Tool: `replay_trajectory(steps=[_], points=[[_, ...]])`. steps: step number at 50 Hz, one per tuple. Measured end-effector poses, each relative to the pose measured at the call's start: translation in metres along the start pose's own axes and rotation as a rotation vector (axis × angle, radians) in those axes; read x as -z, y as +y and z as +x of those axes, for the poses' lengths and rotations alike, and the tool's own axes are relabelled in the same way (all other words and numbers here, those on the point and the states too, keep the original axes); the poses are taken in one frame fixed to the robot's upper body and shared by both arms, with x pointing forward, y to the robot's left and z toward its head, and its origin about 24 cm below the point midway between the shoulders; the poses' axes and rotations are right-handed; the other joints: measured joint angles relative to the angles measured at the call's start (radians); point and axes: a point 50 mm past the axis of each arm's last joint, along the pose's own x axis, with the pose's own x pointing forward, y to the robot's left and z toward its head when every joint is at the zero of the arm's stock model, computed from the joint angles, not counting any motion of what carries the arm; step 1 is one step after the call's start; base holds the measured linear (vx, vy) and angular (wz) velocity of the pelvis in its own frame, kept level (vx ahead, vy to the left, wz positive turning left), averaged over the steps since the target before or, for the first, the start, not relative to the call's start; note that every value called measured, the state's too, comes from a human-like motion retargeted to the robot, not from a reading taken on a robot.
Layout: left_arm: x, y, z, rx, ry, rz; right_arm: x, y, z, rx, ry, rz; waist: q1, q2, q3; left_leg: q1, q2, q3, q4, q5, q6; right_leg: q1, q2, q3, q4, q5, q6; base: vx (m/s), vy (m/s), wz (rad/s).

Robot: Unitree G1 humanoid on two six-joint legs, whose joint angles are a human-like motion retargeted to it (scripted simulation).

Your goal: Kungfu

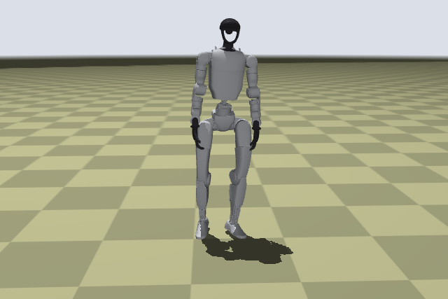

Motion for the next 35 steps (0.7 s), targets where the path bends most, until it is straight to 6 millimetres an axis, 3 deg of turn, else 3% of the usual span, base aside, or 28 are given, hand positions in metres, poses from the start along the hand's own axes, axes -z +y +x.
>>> replay_trajectory(steps=[3,7,12,13,15,17,19,21,25,30,35], points=[[-0.004,0.005,-0.001,-0.022,-0.01,0.058,0.003,0.002,0.0,0.029,0.034,-0.035,0.01,0.032,0.036,0.044,0.037,0.007,-0.019,-0.003,-0.005,-0.066,0.039,0.065,0.159,0.112,0.042,0.15,0.13,-0.39],[0.002,0.011,-0.002,0.012,0.012,0.102,0.012,0.007,0.001,0.063,0.044,0.032,0.059,0.004,0.019,0.07,0.025,0.105,-0.052,-0.015,-0.003,-0.162,0.045,0.148,0.261,0.098,0.028,0.18,0.1,-0.8],[0.016,0.012,-0.004,0.088,0.09,0.134,0.014,0.015,0.001,0.052,-0.076,0.363,0.008,0.035,0.036,0.112,0.01,0.043,-0.06,-0.014,-0.003,-0.135,-0.046,0.053,0.061,0.054,-0.071,0.21,0.04,0.86],[0.019,0.013,-0.004,0.098,0.102,0.13,0.015,0.015,0.0,0.058,-0.08,0.397,-0.007,0.039,0.045,0.124,0.004,0.024,-0.059,-0.016,-0.003,-0.114,-0.069,0.025,-0.005,0.093,-0.079,0.24,0.0,1.12],[0.023,0.015,-0.005,0.115,0.119,0.113,0.018,0.015,0.0,0.069,-0.058,0.403,-0.034,0.029,0.06,0.15,-0.022,0.0,-0.058,-0.023,-0.002,-0.071,-0.125,-0.029,-0.137,0.227,-0.023,0.26,-0.01,1.0],[0.029,0.015,-0.006,0.122,0.134,0.091,0.024,0.015,0.0,0.066,-0.007,0.333,-0.063,0.058,0.049,0.151,-0.009,-0.05,-0.056,-0.025,-0.008,-0.061,-0.13,-0.072,-0.196,0.246,-0.071,0.24,-0.02,0.87],[0.034,0.014,-0.006,0.122,0.15,0.072,0.029,0.013,-0.001,0.06,0.059,0.246,-0.071,0.067,0.017,0.126,-0.008,-0.076,-0.052,-0.027,-0.012,-0.061,-0.149,-0.128,-0.185,0.202,-0.031,0.2,-0.03,0.56],[0.036,0.011,-0.005,0.117,0.158,0.05,0.029,0.009,-0.001,0.053,0.093,0.181,-0.074,0.065,0.014,0.122,-0.014,-0.097,-0.042,-0.031,-0.014,-0.029,-0.157,-0.224,-0.218,0.207,-0.052,0.12,-0.02,0.43],[0.032,0.007,-0.005,0.125,0.148,-0.024,0.019,0.0,-0.001,0.037,0.127,0.012,-0.035,0.051,0.051,0.148,-0.002,-0.06,-0.025,-0.038,-0.028,-0.007,-0.16,-0.264,-0.235,0.216,-0.077,0.03,-0.02,-0.4],[0.024,-0.001,-0.003,0.14,0.101,-0.028,0.001,-0.009,-0.001,0.043,0.11,-0.197,-0.01,0.022,0.032,0.126,-0.002,-0.021,-0.003,-0.051,-0.039,-0.034,-0.156,-0.227,-0.236,0.194,-0.077,0.0,-0.03,-0.37],[0.002,-0.005,0.001,0.007,0.001,0.026,-0.02,-0.011,-0.001,0.058,0.066,-0.252,-0.007,0.027,0.051,0.14,0.002,-0.022,-0.013,-0.067,-0.032,-0.044,-0.153,-0.224,-0.216,0.169,-0.079,-0.06,0.01,-0.27]])
